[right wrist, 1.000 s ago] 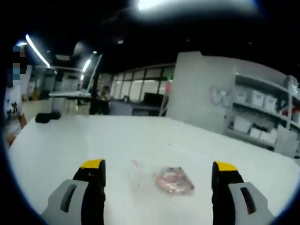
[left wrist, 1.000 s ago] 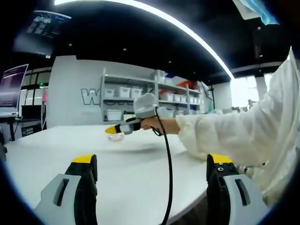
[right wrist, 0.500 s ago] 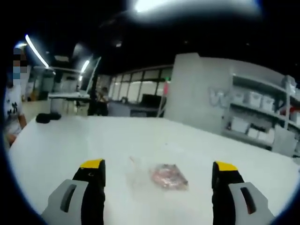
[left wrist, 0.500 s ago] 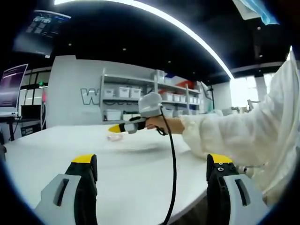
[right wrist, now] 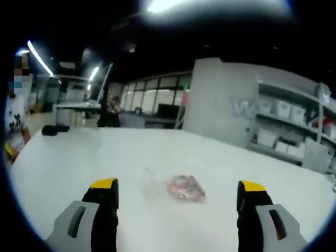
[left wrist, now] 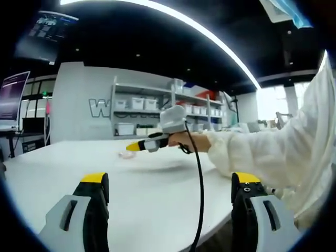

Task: Open the resealable bag by pulling the two sides of the seal apart until the entire bag opening is separated and visibly accessible.

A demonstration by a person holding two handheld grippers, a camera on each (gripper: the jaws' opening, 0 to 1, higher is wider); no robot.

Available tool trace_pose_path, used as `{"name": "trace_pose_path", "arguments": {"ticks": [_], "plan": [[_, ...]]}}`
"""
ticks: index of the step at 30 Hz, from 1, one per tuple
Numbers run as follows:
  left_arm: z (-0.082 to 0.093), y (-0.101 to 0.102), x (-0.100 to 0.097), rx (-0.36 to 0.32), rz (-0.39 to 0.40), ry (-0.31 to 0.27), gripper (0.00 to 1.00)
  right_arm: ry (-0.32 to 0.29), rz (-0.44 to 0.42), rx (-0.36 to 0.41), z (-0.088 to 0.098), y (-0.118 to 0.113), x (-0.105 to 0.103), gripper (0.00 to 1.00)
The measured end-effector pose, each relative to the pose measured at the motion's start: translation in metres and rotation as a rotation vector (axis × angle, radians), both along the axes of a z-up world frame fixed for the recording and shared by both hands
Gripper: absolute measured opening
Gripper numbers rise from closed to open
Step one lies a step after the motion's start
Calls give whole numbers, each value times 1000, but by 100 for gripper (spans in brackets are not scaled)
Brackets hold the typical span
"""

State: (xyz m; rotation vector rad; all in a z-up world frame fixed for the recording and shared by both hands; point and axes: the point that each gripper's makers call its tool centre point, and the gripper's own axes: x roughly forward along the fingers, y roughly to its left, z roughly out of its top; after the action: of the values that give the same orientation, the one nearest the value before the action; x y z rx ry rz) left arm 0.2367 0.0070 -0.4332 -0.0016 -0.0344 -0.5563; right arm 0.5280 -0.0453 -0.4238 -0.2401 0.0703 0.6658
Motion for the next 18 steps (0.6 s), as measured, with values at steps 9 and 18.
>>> {"name": "trace_pose_path", "arguments": {"ticks": [9, 18], "plan": [[0, -2, 0, 1, -5, 1, 96, -48, -17, -69, -2, -11, -4, 91], [-2, -1, 0, 2, -2, 5, 96, -26, -13, -44, -5, -14, -8, 91]]}}
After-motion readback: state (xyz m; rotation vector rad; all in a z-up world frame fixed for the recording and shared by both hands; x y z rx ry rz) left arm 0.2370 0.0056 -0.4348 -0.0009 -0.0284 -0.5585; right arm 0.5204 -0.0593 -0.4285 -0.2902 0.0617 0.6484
